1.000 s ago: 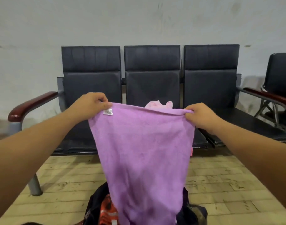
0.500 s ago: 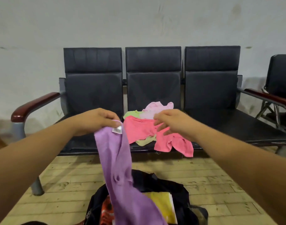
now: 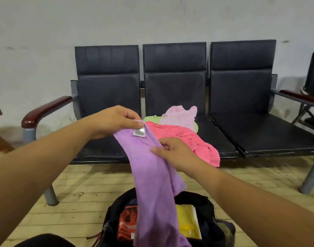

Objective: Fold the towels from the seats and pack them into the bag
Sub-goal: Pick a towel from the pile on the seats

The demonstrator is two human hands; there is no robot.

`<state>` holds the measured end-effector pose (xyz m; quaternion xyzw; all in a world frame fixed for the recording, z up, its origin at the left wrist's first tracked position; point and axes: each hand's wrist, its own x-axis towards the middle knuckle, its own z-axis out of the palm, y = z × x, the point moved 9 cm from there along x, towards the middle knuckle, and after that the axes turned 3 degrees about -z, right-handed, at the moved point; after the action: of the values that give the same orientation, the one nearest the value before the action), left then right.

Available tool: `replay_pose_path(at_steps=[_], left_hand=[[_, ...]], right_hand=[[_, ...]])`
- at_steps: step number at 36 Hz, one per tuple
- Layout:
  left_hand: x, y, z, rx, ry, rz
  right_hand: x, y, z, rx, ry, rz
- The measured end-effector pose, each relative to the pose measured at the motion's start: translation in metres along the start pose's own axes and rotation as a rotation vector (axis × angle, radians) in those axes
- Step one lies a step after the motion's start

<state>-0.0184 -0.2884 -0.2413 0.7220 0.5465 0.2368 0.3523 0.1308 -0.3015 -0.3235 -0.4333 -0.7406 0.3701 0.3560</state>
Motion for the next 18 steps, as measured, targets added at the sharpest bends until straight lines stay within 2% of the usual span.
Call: replay_pose_path(at_steps=[5, 8, 15, 18], left_hand=[[0.0, -0.001, 0.003, -0.058, -0.047, 0.005], [0.002, 0.004, 0.007, -0.084, -0.051, 0.017], [0.006, -0.01, -0.013, -0.37, 0.118, -0.004], [0.005, -0.028, -0.02, -0.527, 0.131, -0.04]], right_hand=[[-0.008, 0.019, -0.014, 0.066, 0.023, 0.027], [-0.008, 0.032, -0.02, 0.012, 0.082, 0.015], [-0.027, 0.095, -0.023, -0.233, -0.078, 0.168], [-0.034, 0.121, -0.046, -0.115, 0.051, 0.253]])
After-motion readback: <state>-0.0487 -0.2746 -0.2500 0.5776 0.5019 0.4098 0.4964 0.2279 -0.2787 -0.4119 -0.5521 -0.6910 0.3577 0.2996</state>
